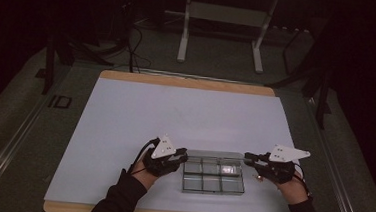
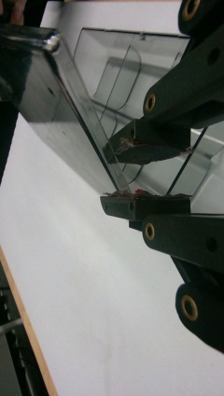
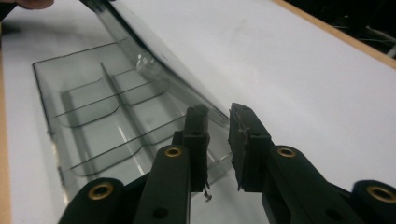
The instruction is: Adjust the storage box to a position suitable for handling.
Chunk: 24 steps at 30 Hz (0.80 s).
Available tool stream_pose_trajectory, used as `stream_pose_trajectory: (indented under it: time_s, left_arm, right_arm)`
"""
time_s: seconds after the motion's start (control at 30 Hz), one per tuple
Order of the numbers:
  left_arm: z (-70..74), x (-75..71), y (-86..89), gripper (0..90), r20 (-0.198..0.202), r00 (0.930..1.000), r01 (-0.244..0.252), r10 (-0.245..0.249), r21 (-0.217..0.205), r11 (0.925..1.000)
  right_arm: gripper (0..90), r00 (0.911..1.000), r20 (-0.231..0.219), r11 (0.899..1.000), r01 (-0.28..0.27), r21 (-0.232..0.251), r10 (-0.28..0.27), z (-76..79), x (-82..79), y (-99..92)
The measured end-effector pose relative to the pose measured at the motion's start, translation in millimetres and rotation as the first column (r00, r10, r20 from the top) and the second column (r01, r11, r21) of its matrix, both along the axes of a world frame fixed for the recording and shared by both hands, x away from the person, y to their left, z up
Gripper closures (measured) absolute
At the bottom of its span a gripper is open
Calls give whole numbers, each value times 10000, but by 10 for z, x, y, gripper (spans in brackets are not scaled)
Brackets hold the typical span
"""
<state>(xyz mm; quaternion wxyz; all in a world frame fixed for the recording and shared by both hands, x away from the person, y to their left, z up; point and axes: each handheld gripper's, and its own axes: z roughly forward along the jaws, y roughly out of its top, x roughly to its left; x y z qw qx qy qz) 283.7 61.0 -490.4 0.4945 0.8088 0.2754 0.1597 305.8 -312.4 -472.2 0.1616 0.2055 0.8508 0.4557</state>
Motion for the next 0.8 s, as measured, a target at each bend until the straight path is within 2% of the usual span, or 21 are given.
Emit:
stream_pose_trajectory:
  time_s: [0.53, 0.67, 0.8]
  left_arm:
    - [5, 157, -18, 787, -147, 9975, -696, 691, -333, 9970]
    - [-21, 180, -46, 785, -83, 9954, -959, 956, -400, 9946]
    - [-44, 220, -52, 785, -223, 9940, -1082, 1071, -533, 9927]
  right_arm:
    - [806, 9971, 151, 9968, 744, 309, -749, 24, 138, 64]
    - [806, 9955, 209, 9955, 915, 254, -920, 9, 170, 94]
    - [800, 9942, 343, 9947, 1011, 196, -1017, 6, 193, 127]
